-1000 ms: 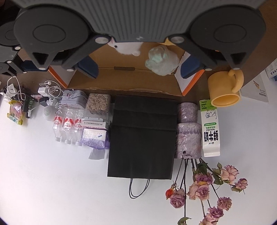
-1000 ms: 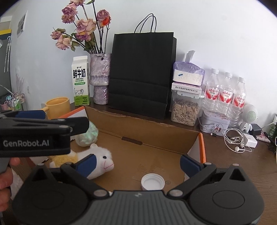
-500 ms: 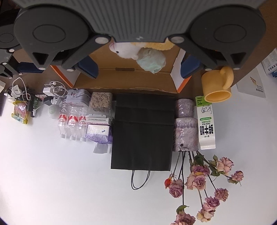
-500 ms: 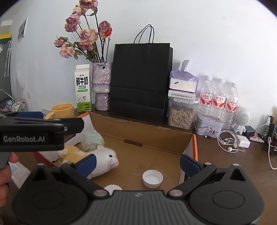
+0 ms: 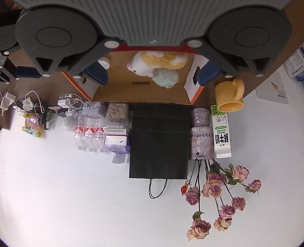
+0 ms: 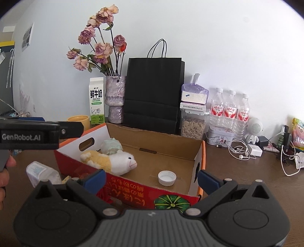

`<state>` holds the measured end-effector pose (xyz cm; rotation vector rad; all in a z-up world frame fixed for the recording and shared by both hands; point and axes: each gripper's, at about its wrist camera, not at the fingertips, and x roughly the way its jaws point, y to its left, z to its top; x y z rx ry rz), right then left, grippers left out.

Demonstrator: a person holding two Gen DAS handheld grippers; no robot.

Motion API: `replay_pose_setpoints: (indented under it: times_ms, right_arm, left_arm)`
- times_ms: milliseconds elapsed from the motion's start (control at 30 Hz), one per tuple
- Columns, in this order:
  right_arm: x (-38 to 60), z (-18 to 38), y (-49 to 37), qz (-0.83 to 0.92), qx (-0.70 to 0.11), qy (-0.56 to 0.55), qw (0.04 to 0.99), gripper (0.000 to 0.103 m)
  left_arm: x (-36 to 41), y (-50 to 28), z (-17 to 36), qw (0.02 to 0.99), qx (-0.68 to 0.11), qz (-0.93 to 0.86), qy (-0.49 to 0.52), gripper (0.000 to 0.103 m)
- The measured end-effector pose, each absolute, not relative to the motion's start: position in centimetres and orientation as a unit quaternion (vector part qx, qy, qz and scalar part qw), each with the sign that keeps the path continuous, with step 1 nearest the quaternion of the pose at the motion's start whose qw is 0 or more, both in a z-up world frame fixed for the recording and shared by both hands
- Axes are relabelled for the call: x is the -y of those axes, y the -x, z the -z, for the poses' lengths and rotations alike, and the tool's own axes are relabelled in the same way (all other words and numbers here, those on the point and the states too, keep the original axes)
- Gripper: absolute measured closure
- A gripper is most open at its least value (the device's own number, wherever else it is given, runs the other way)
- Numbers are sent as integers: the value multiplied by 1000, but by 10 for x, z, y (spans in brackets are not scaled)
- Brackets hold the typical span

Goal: Organize objects
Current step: 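Withdraw both grippers and approach the navy pouch with the right gripper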

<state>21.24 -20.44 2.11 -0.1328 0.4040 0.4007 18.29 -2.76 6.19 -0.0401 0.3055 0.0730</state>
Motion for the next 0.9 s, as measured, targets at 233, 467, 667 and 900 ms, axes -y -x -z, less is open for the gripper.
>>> replay_pose_setpoints:
  times_ms: [233,467,667,900]
  right_arm:
    - [214,-16,-180,-196,-198,63,958,0]
    - [224,-8,-149,-196,-198,56,959,0]
    - [234,5,-126,-195,-209,50,957,0]
    - [247,20,-106,-190,-224,39,955,0]
  left_arm:
    - [31,-154,-53,986,-161,-29,22,0]
    - [35,-124,-40,984,-172,-23,28,0]
    - [39,-100,-28,983,-183,-20,24,0]
    - [45,-85,-13,979,-202,-16,16,0]
